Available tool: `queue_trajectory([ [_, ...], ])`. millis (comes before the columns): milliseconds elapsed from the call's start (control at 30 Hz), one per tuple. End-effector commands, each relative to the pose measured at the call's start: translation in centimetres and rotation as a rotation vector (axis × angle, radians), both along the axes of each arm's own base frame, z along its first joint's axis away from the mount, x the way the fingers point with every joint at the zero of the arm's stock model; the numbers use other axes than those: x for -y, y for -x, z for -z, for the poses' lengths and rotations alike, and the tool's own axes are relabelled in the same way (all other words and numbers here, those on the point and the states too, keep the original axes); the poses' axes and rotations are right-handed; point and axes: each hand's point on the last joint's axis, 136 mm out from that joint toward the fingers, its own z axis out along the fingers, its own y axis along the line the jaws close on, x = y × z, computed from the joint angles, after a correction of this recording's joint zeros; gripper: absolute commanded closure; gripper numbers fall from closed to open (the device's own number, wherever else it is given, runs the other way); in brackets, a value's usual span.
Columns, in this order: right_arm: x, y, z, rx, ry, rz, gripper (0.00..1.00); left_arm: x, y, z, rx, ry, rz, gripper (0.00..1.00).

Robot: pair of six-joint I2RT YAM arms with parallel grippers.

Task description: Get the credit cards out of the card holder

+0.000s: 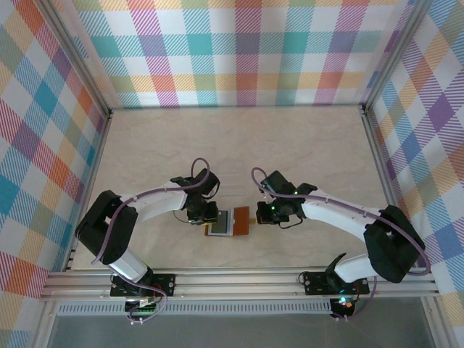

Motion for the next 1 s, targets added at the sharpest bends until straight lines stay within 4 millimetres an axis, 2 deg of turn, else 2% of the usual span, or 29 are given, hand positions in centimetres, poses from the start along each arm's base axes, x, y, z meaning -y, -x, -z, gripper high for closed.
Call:
queue_trajectory([
  [0,0.4,0.0,-0.2,0.030,-0.002,-0.018,1.00,-0.7,1.9,1.2,-0.046,-0.041,0.031,0.82],
  [167,0.8,-0.3,-0.6,0.068,-0.004,-0.012,0.99,-0.2,1.8,1.5,-0.049,-0.038,0.021,0.83],
  [267,1.4,-0.4,0.4,0.070,0.031,-0.002,0.95,0.1,1.6,1.4,-0.042,-0.047,0.016,0.84],
  [467,3.1,-0.2,2.8,0.052,0.135,0.022,0.72,0.5,1.4,1.1,-0.046,-0.040,-0.009,0.86],
  [600,3.0,0.2,4.6,0.018,0.127,0.033,0.66,0.5,1.4,1.4,-0.051,-0.042,-0.023,0.86],
  [733,2.6,1.0,5.9,-0.039,0.106,0.045,0.64,0.9,1.6,1.5,-0.071,-0.038,-0.026,0.86],
  [833,2.1,1.6,5.3,-0.074,0.066,0.051,0.62,0.8,1.8,1.0,-0.073,-0.035,-0.027,0.86],
  [967,1.6,1.5,3.4,-0.068,0.028,0.055,0.58,0.7,1.7,-1.1,-0.037,-0.013,-0.024,0.84],
])
